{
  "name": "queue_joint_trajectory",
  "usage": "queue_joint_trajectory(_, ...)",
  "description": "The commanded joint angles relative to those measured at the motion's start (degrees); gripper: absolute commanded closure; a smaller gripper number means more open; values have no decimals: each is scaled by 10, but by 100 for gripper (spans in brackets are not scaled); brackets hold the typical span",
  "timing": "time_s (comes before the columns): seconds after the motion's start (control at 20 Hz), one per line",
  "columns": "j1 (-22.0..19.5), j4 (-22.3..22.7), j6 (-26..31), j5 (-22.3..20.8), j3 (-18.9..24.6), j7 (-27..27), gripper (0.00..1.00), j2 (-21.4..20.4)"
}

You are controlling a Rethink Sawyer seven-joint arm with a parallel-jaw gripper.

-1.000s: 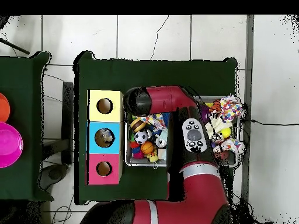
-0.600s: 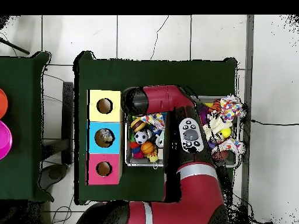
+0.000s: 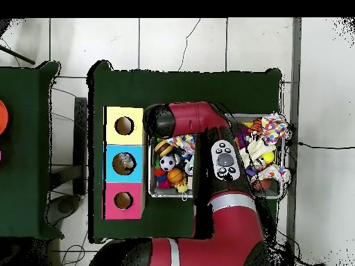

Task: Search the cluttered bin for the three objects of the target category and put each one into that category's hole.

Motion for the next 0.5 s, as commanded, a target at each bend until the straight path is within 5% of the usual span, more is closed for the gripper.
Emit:
queue_joint_trajectory(0.05,-4,30,-17,8,-3,85,0,26)
queue_joint_trajectory(0.5,-5,29,-14,10,-3,83,0,28)
